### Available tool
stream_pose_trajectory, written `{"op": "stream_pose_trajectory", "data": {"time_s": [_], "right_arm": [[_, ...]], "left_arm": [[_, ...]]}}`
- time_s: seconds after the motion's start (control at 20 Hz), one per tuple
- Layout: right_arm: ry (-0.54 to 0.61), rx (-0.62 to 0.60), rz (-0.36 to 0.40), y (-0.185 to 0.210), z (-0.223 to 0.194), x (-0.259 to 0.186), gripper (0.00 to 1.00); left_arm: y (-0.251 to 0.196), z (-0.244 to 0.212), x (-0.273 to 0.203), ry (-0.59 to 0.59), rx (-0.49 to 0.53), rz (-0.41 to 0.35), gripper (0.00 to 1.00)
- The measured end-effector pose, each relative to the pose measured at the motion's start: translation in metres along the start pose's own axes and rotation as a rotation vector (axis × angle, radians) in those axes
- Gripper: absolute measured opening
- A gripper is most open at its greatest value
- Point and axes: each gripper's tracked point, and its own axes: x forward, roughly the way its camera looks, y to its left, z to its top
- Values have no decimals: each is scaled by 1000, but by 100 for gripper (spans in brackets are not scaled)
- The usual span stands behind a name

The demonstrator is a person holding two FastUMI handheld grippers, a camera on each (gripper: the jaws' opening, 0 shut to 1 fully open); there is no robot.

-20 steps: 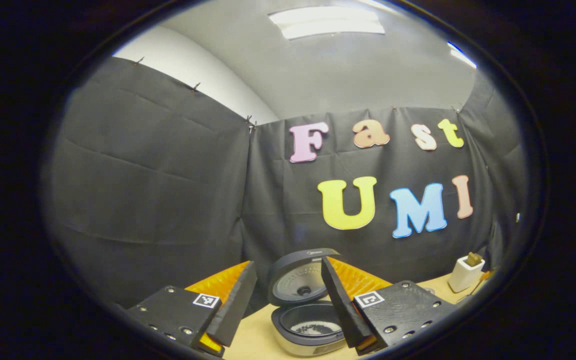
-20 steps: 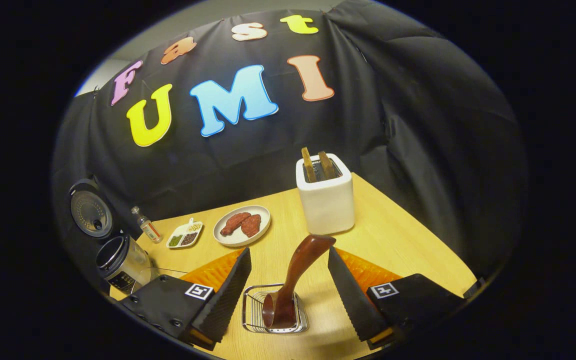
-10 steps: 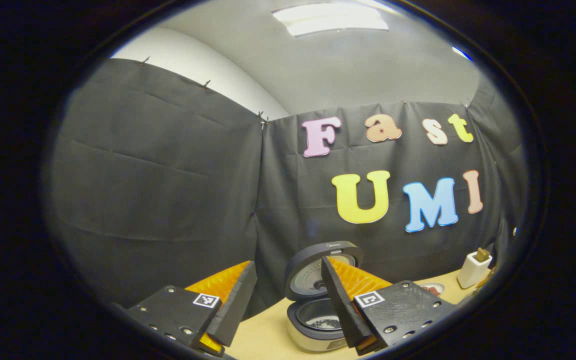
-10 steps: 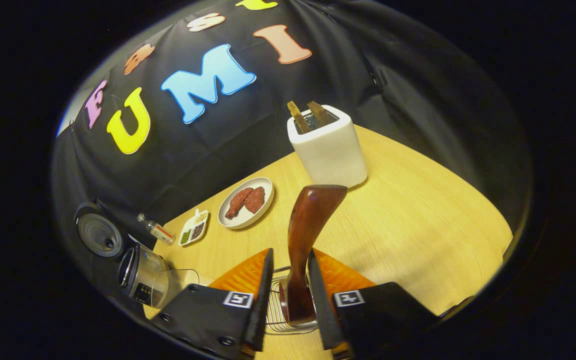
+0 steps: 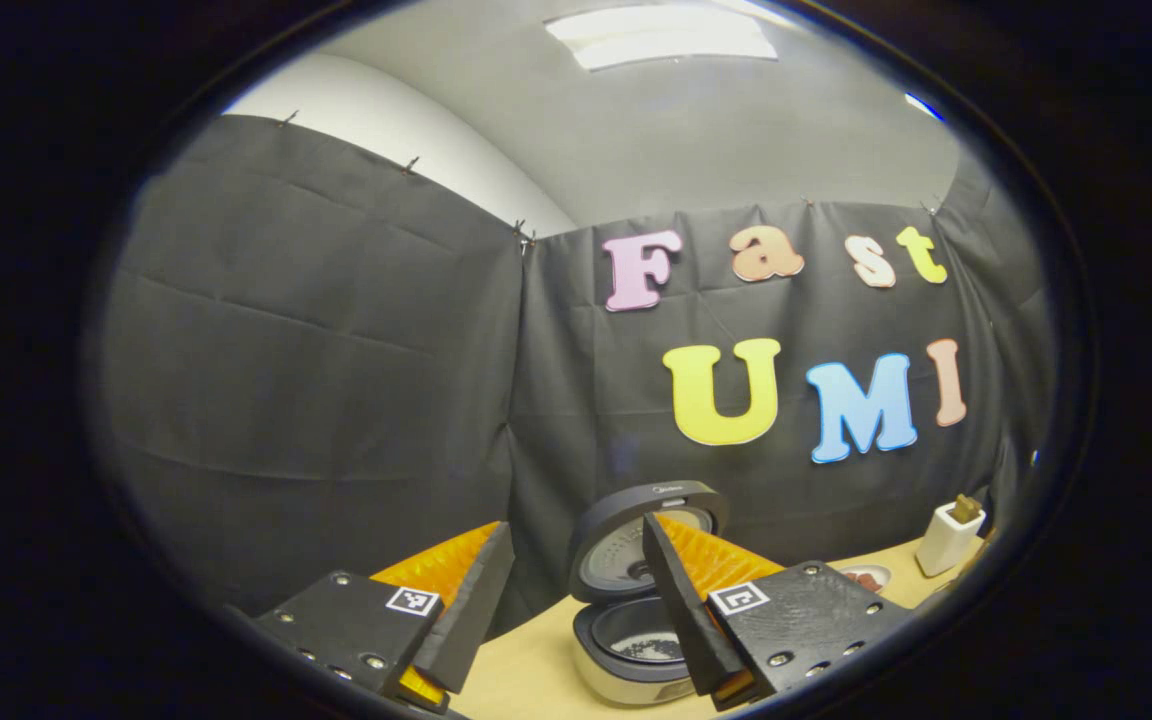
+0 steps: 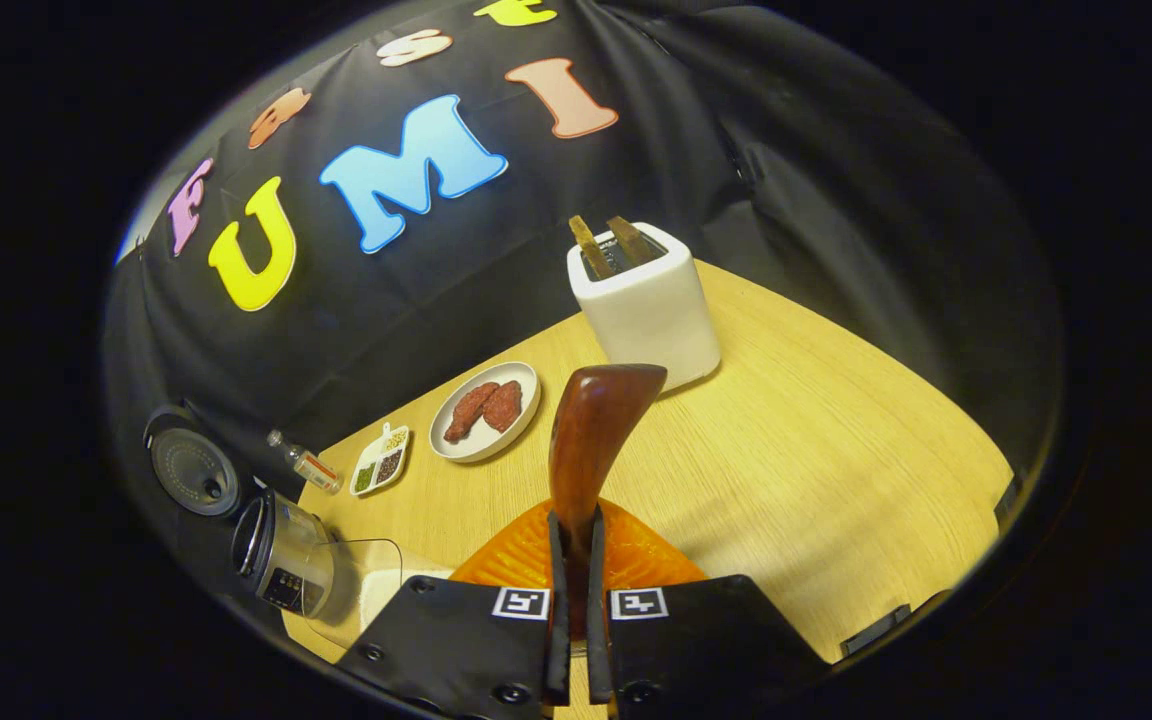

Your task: Close the left gripper, press the button to open the rice cooker; take a wooden spoon from the chopstick holder with the right hand, scoop a spoonful of rice and pour it into the rice cooker, then put the wooden spoon back into the chopstick holder.

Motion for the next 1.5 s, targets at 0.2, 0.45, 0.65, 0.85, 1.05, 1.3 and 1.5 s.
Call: {"op": "stream_pose_trajectory", "data": {"time_s": [0.2, 0.45, 0.65, 0.85, 1.05, 1.3, 1.5], "right_arm": [[-96, -97, -5, 14, 31, -27, 8], [-207, -209, 34, 56, 62, -55, 8], [-249, -284, 107, 105, 65, -71, 8], [-261, -357, 166, 148, 56, -71, 8], [-259, -442, 186, 177, 37, -64, 8], [-236, -516, 206, 204, 1, -49, 8], [-224, -582, 193, 215, -25, -34, 8]], "left_arm": [[-10, -5, 7, 5, -8, -26, 82], [-14, -12, 17, 12, -10, -50, 82], [-12, -22, 25, 26, -26, -64, 82], [-2, -30, 32, 37, -34, -64, 82], [17, -37, 42, 46, -37, -52, 83], [37, -49, 52, 63, -35, -37, 82], [51, -57, 61, 77, -26, -34, 82]]}}
